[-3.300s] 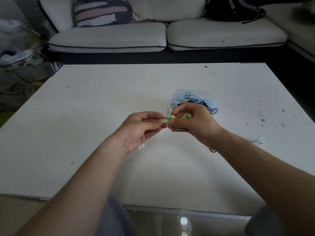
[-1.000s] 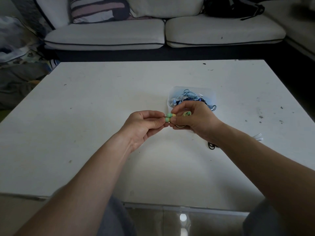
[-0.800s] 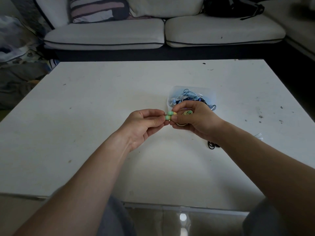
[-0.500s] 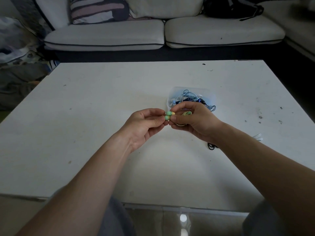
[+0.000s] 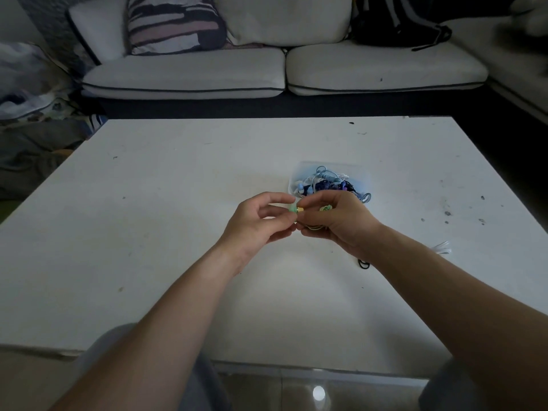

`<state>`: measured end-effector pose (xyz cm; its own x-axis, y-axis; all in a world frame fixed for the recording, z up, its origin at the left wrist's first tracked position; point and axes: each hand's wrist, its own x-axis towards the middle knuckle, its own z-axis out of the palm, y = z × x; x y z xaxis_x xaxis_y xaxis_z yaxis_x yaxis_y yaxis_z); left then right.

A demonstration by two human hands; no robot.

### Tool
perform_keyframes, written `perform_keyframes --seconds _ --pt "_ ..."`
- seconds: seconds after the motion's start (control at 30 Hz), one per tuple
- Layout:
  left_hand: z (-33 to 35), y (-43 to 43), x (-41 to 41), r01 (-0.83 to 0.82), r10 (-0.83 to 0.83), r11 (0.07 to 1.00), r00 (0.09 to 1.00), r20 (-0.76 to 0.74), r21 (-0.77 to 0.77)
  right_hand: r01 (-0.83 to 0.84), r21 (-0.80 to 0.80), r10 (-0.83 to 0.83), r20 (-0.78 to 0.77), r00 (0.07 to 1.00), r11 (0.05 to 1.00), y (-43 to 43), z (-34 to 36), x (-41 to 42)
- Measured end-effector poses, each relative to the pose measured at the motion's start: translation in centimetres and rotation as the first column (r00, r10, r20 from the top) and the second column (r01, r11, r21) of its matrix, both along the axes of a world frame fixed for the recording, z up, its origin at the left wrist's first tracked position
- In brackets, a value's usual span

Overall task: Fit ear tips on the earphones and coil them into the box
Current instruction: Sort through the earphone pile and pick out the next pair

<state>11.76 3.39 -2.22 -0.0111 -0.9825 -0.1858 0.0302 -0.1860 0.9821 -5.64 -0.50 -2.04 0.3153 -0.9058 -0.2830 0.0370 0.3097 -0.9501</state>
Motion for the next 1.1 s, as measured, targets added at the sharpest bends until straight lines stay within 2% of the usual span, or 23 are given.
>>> perform_keyframes --seconds 0.13,0.23,0.3,0.4,0.5,0.57,0.67,0.77,0.83,0.97,1.1 --pt "-0.4 -0.1 -1.1 -0.039 0.040 0.999 0.999 0.029 -0.012 -0.026 0.070 0.028 -0.029 0.999 0.997 0.3 0.4 -0.4" --pt "-0.3 -0.7 -1.7 -0.106 0.106 0.994 0.994 -0.010 -0.008 -0.008 0.165 0.002 0.039 0.999 0.986 0.0 0.8 -0.8" --pt "-0.2 -1.4 -1.9 -0.167 0.167 0.986 0.985 -0.053 0.003 0.095 0.239 -0.125 0.114 0.986 0.966 -0.5 1.2 -1.0" --pt "-0.1 -2.7 -2.3 -0.232 0.234 0.972 0.968 -0.090 0.032 0.247 0.321 -0.329 0.235 0.914 0.914 -1.9 1.7 -1.6" --pt "0.5 -4.8 -3.6 -0.242 0.245 0.970 0.963 -0.116 0.035 0.312 0.351 -0.423 0.307 0.852 0.883 -3.5 2.1 -2.7" --pt "0.6 -6.6 -4.4 -0.257 0.257 0.966 0.966 -0.043 0.006 0.327 0.349 -0.440 0.324 0.837 0.878 -4.6 2.1 -3.4" --pt "0.2 -9.1 -5.4 -0.242 0.253 0.967 0.952 0.172 -0.085 0.342 0.271 -0.415 0.290 0.862 0.900 -6.0 1.8 -4.4" --pt "-0.4 -10.5 -6.4 -0.135 0.203 0.973 0.885 0.418 -0.187 0.378 0.132 -0.397 0.184 0.899 0.916 -7.0 1.5 -4.9" --pt "-0.8 -11.0 -6.9 -0.052 0.173 0.970 0.833 0.526 -0.237 0.350 0.046 -0.353 0.115 0.929 0.936 -7.5 1.3 -5.1" --pt "-1.8 -11.4 -7.7 0.085 0.114 0.963 0.728 0.676 -0.254 0.286 -0.034 -0.284 0.035 0.958 0.958 -7.7 1.2 -6.0" --pt "-2.0 -11.3 -7.7 0.182 0.044 0.958 0.674 0.737 -0.223 0.333 -0.043 -0.333 0.001 0.943 0.942 -7.2 1.2 -6.6"
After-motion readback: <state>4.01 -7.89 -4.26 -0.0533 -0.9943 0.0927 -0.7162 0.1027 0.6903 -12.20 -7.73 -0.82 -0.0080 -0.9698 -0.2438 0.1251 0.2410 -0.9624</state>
